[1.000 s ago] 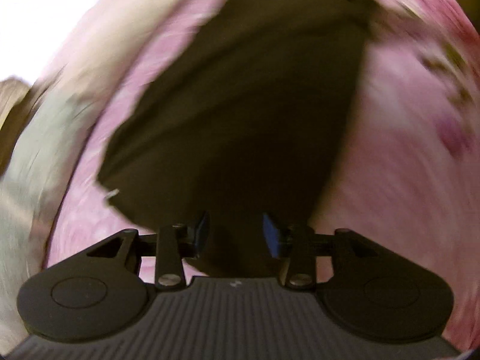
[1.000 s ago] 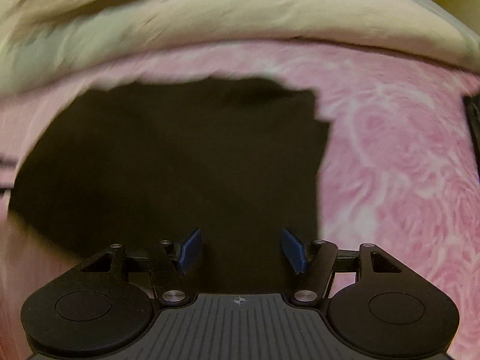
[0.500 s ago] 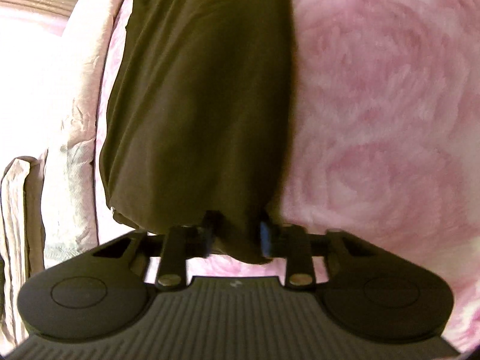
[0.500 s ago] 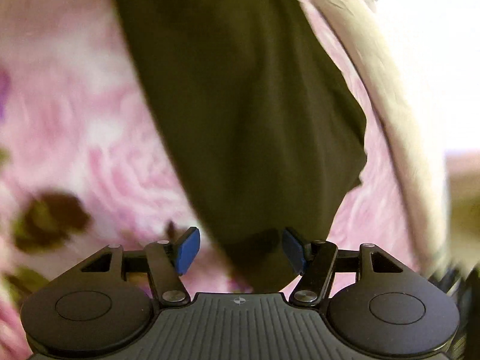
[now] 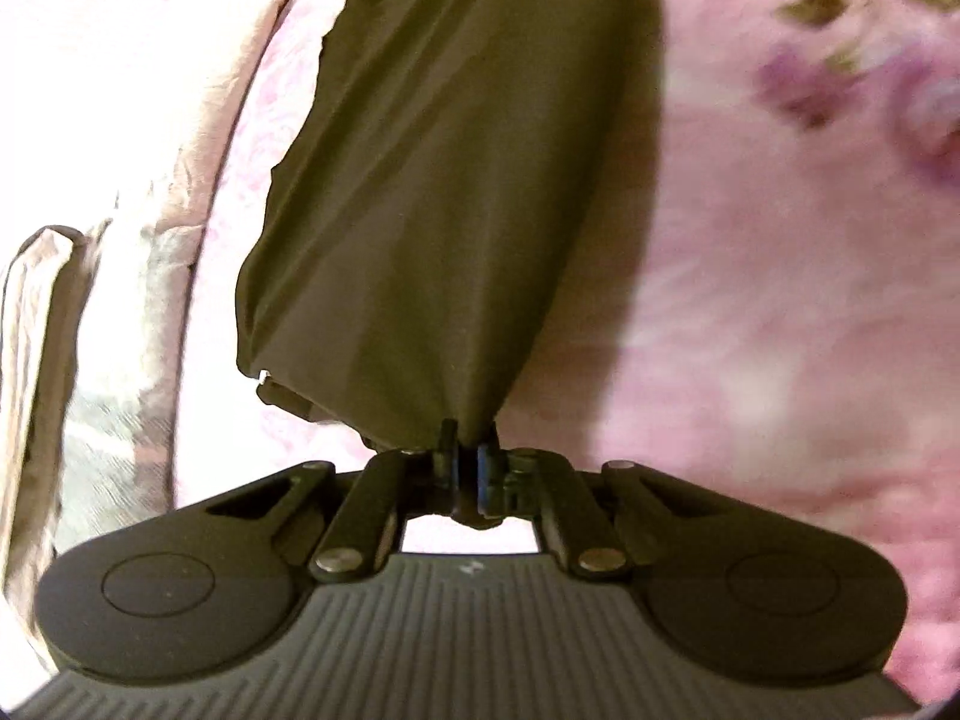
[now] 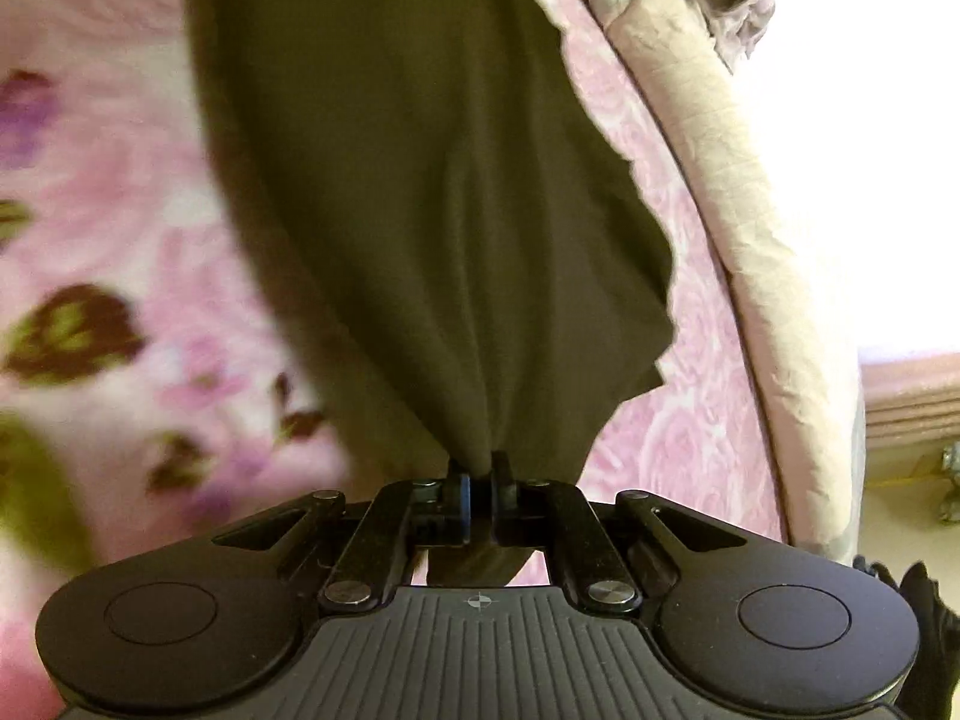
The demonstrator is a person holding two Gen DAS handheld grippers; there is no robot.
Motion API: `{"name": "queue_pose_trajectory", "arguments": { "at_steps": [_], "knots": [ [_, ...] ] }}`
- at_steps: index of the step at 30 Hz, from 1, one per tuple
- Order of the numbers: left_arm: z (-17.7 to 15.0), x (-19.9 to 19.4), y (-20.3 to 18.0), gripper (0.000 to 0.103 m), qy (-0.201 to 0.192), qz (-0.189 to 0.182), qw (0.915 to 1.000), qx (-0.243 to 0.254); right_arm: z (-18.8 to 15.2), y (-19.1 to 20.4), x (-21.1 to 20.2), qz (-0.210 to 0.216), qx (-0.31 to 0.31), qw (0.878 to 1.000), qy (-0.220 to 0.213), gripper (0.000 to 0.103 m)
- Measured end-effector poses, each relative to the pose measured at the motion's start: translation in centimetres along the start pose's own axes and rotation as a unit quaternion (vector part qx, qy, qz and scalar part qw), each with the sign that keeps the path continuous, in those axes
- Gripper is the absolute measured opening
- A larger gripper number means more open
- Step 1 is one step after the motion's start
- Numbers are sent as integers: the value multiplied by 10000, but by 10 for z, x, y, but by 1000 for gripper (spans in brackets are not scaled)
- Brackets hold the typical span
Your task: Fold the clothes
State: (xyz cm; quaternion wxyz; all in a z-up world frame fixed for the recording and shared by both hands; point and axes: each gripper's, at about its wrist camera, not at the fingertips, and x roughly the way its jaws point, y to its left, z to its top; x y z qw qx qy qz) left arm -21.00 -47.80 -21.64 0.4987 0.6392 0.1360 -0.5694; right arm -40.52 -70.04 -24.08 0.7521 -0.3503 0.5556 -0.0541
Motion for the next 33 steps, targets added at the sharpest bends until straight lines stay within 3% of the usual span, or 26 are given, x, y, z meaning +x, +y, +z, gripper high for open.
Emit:
{"name": "queue_pose_trajectory", "arguments": {
  "at_steps": [7,10,15,16,18,22,26,29,31,33],
  "knots": [
    [4,-85,-104,3,205,-1011,9945,-207,-73,56,-71,849,-24,9961,231,4],
    [6,-100,-138,3,351,-1187,9917,-338,-94,88,-84,1091,152,9933,362,4],
    [-4,-109,-137,13,561,-1260,9896,-417,-91,107,-94,924,427,9930,606,6],
    [-8,-111,-132,13,550,-1247,9899,-400,-90,110,-96,849,479,9929,683,13],
    [-17,-116,-119,17,519,-1187,9909,-371,-87,108,-99,617,614,9931,784,85],
    [-42,-105,-81,24,300,-865,9957,-167,-63,113,-115,459,1169,9875,951,87],
    [-71,-83,-60,36,-251,-554,9958,682,-22,128,-127,477,1786,9775,1012,87],
    [-92,-64,-51,55,-858,-246,9835,1573,23,151,-136,590,2237,9675,1021,87],
    [-103,-48,-48,61,-1285,-31,9669,2204,56,170,-145,641,2440,9626,987,87],
    [-112,-33,-47,64,-1666,164,9433,2865,85,186,-150,693,2704,9553,980,87]
  ]
}}
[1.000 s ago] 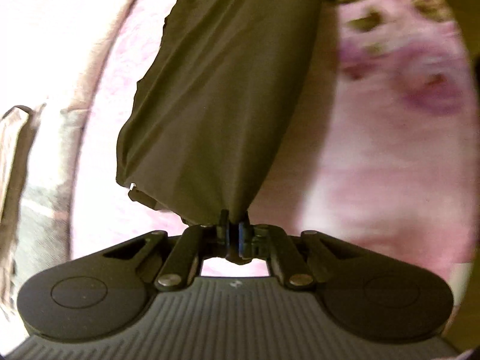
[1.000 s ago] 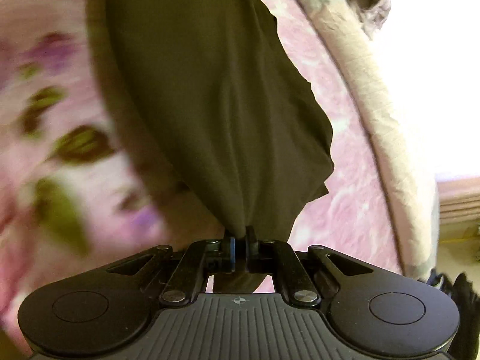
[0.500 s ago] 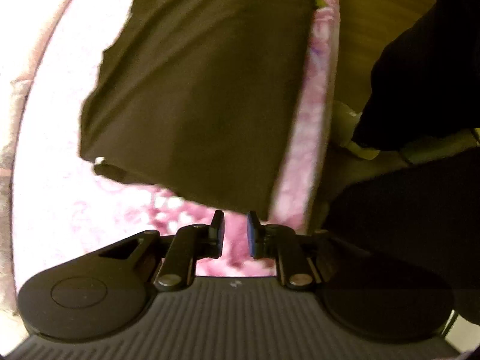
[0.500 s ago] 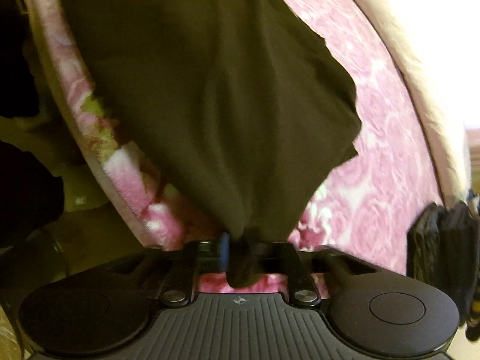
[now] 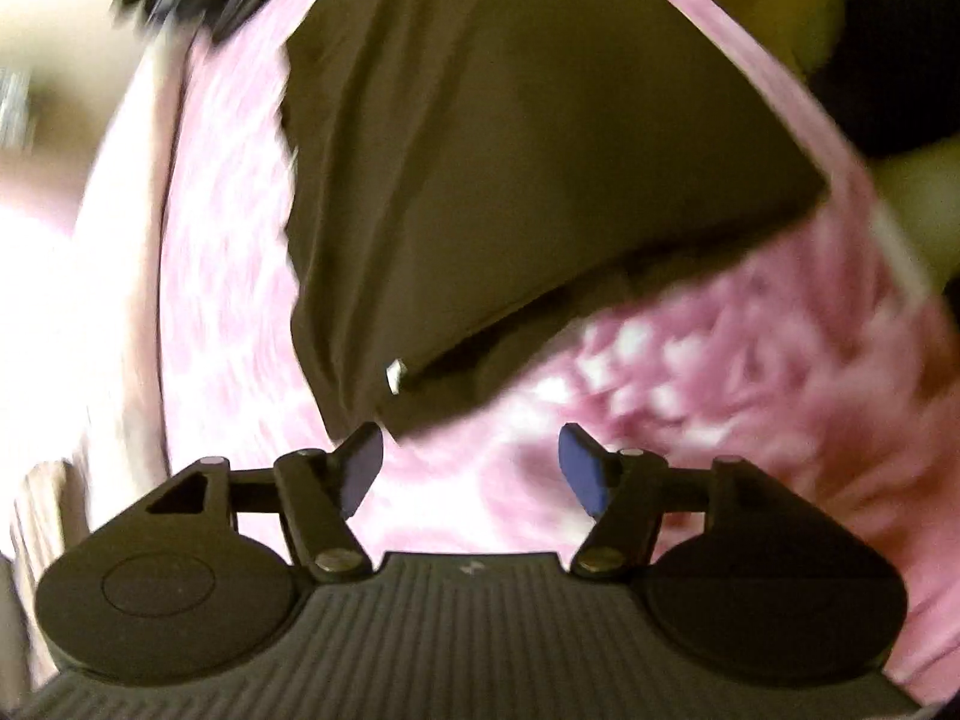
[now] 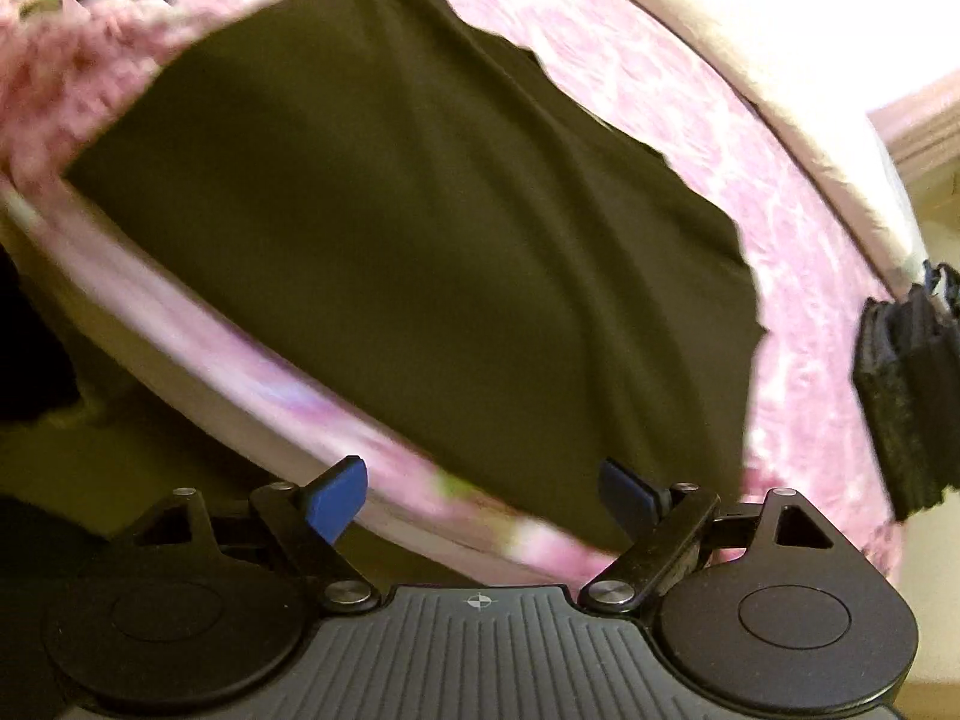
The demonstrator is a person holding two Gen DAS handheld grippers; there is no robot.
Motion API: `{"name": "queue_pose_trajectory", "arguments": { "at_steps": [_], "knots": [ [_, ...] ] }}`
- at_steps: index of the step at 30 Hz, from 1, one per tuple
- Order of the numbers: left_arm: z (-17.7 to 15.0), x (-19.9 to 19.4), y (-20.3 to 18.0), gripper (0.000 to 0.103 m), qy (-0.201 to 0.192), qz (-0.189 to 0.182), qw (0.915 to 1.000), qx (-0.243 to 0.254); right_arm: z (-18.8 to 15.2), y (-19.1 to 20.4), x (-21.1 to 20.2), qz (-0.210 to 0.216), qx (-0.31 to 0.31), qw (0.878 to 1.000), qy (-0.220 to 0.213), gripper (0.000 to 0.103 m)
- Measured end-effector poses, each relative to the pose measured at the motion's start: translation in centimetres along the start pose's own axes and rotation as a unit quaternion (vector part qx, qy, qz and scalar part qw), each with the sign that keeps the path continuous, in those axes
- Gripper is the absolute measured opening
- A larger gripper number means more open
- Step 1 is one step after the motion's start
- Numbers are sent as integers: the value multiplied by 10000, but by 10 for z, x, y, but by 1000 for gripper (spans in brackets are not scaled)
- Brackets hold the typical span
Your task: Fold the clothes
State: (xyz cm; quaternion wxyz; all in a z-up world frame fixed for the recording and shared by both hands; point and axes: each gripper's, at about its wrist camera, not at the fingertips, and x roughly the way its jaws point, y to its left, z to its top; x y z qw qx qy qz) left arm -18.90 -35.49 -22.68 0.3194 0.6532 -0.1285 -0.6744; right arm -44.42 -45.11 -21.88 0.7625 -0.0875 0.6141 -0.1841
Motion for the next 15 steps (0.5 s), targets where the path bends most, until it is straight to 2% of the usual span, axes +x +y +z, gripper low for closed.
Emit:
{"name": "queue_pose_trajectory", "arguments": {
  "at_steps": [2,4,7,10,11,12,13,14,15],
  "knots": [
    [-9,13,-8,71,-352,270,9956,823,14,26,-4,95,225,9997,5,87],
    [-20,28,-14,74,-612,439,9854,1524,26,51,-7,173,404,9990,14,87],
    [-33,52,-14,75,-825,493,9745,2026,37,72,-7,267,676,9974,1,87],
    [-37,62,-4,75,-1046,595,9678,2210,46,87,-5,324,814,9961,-38,87],
    [-37,67,1,62,-1056,604,9671,2232,48,93,-4,319,798,9963,-63,87],
    [-37,72,5,46,-1033,592,9674,2237,50,99,-4,313,781,9964,-88,87],
    [-38,79,10,35,-999,542,9683,2225,53,103,-4,314,757,9965,-144,87],
    [-37,82,14,14,-992,473,9697,2184,57,106,-3,318,730,9966,-214,87],
    [-34,81,19,10,-1013,412,9709,2131,60,111,-3,323,683,9967,-305,87]
  ]
}}
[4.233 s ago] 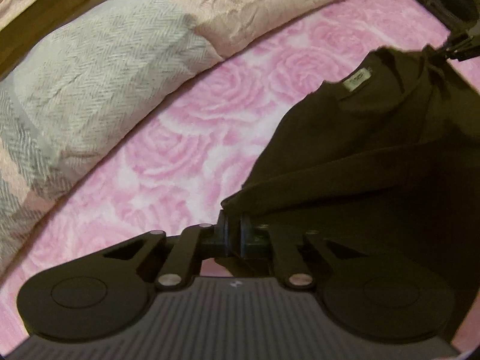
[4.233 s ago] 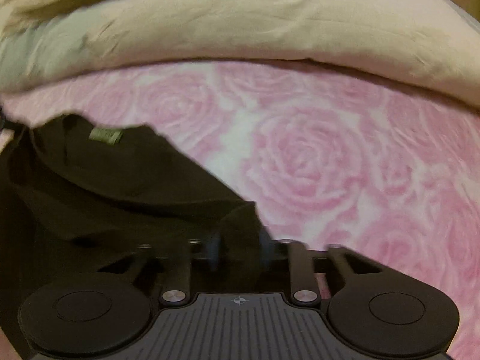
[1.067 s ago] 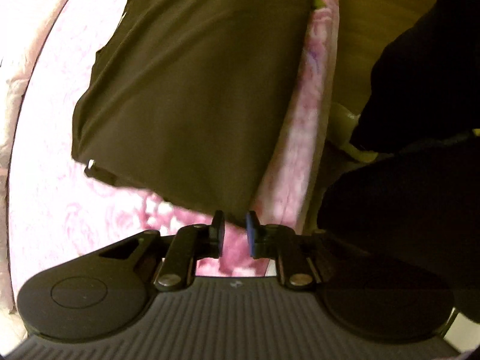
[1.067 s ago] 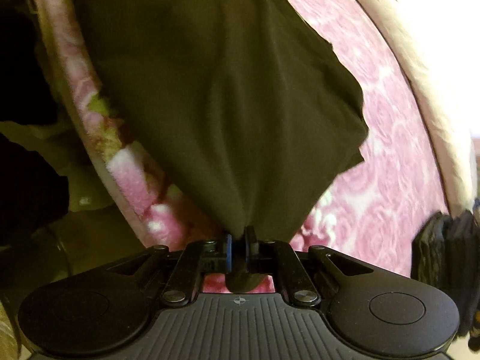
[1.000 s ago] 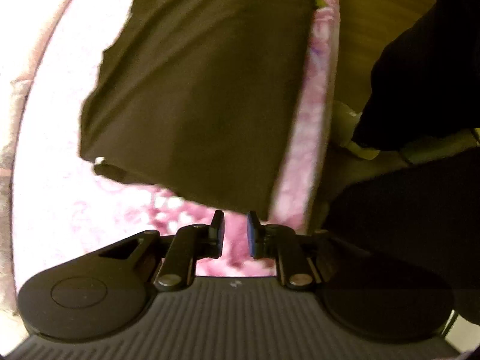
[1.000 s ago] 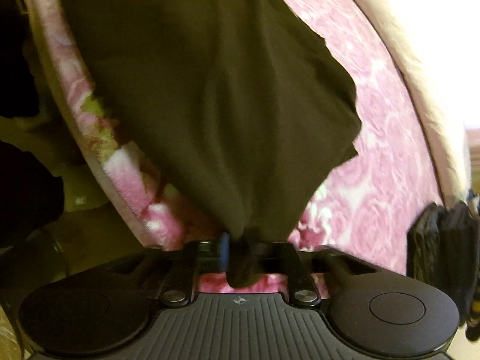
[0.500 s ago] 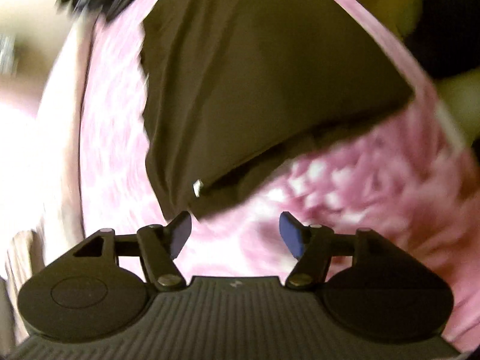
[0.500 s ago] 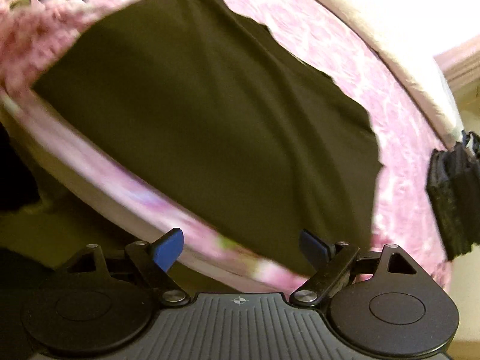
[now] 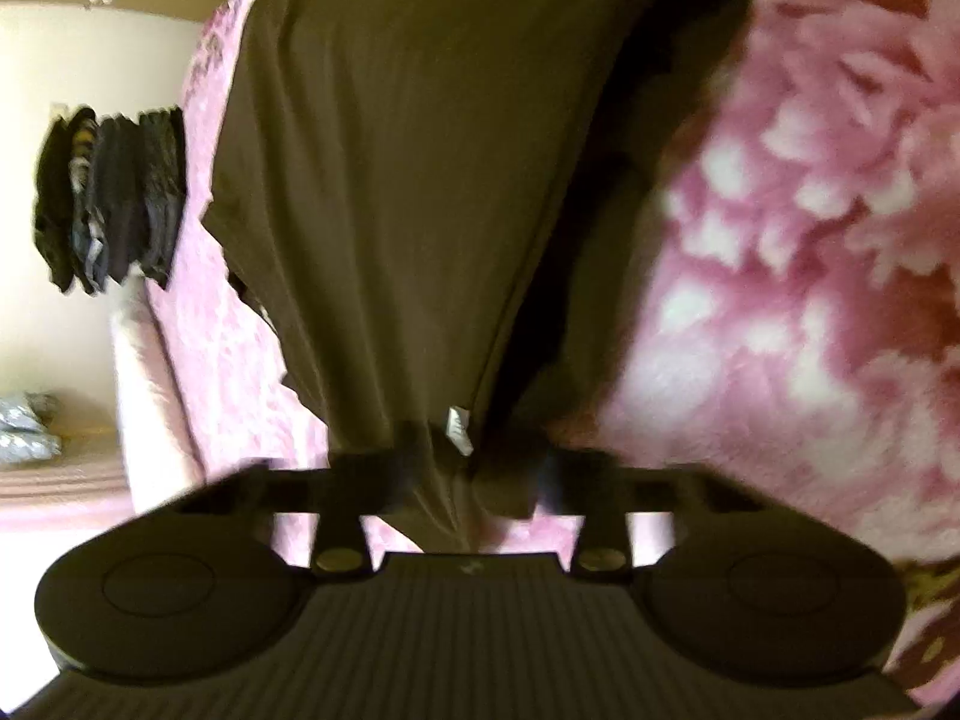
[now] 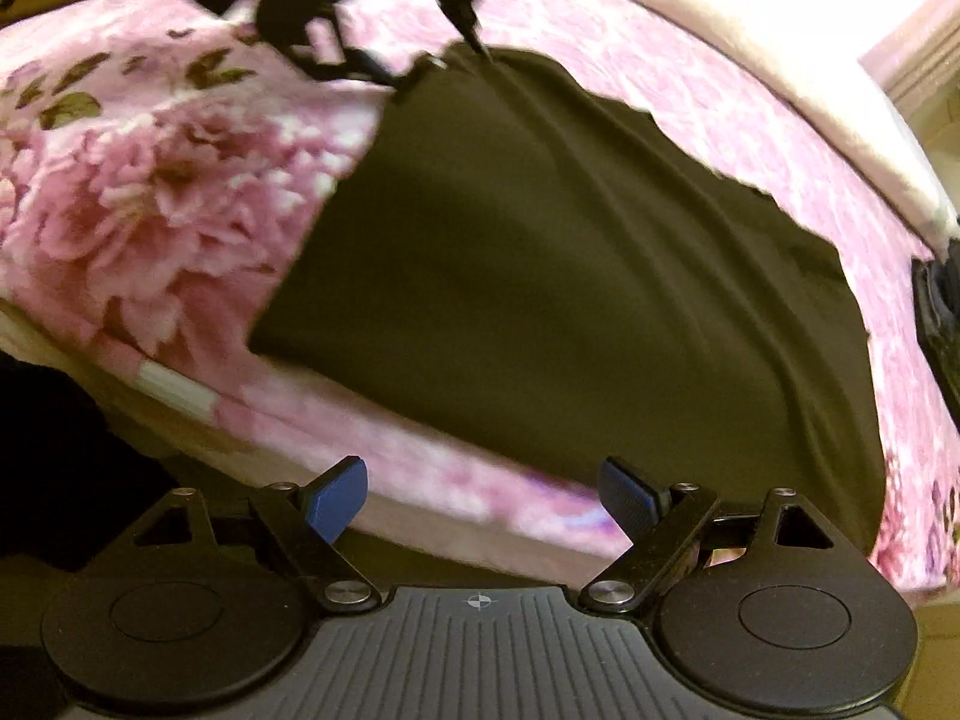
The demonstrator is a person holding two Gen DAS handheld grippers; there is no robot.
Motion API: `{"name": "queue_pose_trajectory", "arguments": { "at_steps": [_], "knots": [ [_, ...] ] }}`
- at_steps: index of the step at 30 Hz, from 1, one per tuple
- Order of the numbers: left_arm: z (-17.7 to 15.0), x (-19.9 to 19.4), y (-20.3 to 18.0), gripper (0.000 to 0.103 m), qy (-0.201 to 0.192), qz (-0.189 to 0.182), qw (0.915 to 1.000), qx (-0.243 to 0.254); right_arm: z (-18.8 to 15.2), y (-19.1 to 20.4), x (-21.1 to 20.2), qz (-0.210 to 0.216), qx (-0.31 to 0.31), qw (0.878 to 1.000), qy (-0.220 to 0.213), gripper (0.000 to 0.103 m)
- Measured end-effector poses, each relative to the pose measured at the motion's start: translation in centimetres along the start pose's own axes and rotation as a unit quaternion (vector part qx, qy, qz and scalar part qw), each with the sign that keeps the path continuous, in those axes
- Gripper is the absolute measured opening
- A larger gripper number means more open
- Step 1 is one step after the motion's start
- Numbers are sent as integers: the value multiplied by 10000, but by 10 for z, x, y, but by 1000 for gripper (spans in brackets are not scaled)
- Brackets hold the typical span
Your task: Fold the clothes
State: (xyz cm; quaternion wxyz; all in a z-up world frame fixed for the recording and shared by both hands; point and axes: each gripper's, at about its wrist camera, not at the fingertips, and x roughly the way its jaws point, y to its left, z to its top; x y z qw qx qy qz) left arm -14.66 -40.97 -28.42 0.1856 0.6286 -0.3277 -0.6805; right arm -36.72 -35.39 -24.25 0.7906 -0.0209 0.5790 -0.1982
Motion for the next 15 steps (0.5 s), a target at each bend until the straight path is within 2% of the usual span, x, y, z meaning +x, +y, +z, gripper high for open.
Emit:
{"name": "queue_pose_trajectory", "arguments": {
  "at_steps": [5,9,10,11,13,14,15],
  "knots": [
    [-10,-1,14,10,-174,-218,9991,-304,10,44,12,22,-628,9973,-380,87],
    [-12,-2,12,9,-245,-276,9989,-300,12,79,35,-349,-1438,9874,-555,86],
    [-12,-2,12,9,-256,-287,9988,-294,12,84,40,-412,-1516,9858,-589,81],
    [-12,-1,12,9,-263,-298,9988,-300,13,86,44,-401,-1560,9851,-602,70],
    [-13,0,11,9,-275,-318,9987,-299,14,88,45,-314,-1582,9844,-699,54],
    [-13,0,12,9,-274,-333,9986,-316,15,87,44,-249,-1576,9845,-725,29],
    [-13,0,13,9,-269,-354,9984,-339,17,87,42,-232,-1561,9849,-712,8]
  ]
}}
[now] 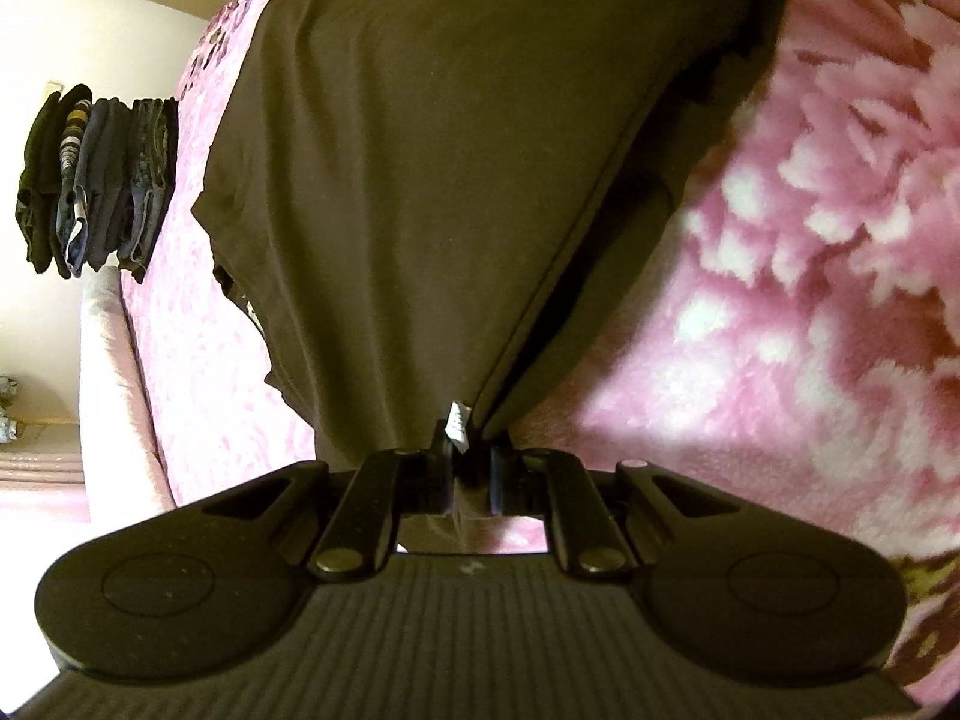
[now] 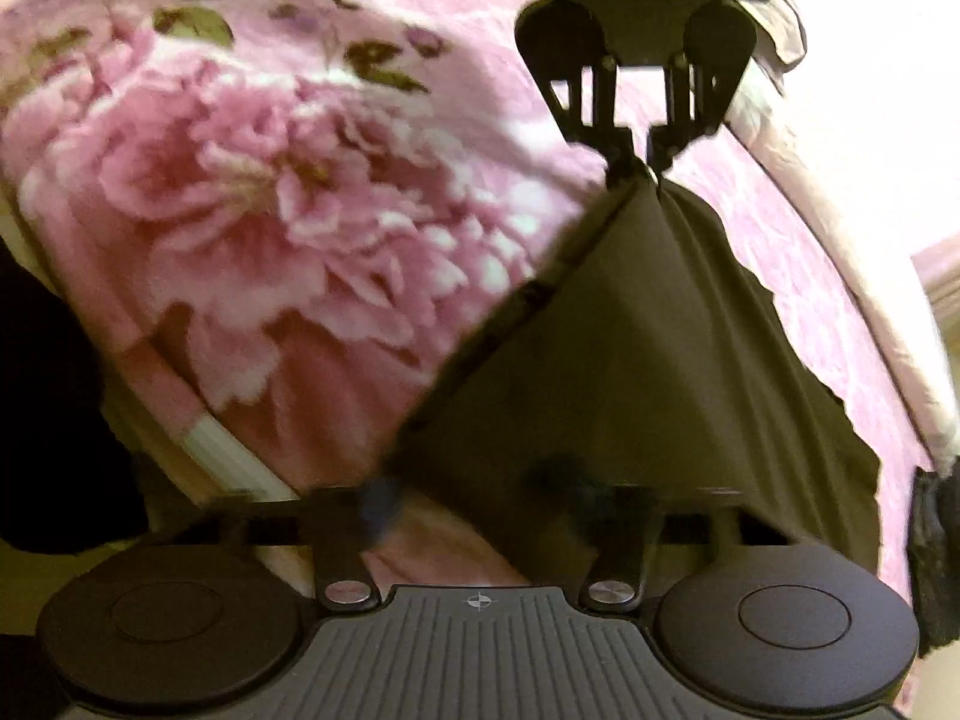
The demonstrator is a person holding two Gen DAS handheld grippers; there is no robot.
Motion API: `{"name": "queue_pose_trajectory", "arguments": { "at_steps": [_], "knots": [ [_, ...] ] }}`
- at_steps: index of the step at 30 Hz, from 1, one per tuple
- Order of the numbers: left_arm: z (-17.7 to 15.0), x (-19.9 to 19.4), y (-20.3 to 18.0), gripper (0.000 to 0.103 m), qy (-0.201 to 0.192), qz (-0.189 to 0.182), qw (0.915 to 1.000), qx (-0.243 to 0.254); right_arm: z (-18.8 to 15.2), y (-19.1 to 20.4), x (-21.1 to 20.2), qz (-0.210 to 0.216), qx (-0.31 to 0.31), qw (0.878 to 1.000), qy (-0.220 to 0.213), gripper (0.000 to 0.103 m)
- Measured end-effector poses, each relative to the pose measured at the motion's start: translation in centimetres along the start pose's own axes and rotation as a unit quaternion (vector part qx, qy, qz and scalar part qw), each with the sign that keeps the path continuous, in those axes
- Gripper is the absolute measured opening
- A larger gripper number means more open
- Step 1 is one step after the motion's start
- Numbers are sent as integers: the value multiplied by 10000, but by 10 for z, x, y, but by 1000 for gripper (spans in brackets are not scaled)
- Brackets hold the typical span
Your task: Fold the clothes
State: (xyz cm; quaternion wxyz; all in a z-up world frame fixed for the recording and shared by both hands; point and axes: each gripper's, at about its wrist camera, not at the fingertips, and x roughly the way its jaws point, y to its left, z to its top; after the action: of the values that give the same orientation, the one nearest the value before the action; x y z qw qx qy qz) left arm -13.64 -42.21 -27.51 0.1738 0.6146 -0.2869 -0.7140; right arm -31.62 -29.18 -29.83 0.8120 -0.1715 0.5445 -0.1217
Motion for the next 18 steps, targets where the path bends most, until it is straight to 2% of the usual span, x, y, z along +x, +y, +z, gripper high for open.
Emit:
{"name": "queue_pose_trajectory", "arguments": {
  "at_steps": [2,5,9,12,15,18],
  "knots": [
    [1,-3,6,9,12,-43,10000,-79,1,-14,-8,73,303,9995,-23,3],
    [3,-14,24,9,-16,19,9999,-170,4,-44,-30,117,848,9962,-158,2],
    [14,-31,79,8,-104,279,9986,-446,4,-95,-74,-42,1649,9852,-468,2],
    [34,-38,139,8,-181,518,9964,-644,-9,-145,-109,-338,2437,9667,-701,2],
    [65,-30,200,8,-221,511,9956,-759,-27,-193,-137,-756,3016,9467,-838,2],
    [105,-7,253,8,-315,475,9962,-659,-57,-238,-149,-1047,3566,9247,-827,2]
  ]
}}
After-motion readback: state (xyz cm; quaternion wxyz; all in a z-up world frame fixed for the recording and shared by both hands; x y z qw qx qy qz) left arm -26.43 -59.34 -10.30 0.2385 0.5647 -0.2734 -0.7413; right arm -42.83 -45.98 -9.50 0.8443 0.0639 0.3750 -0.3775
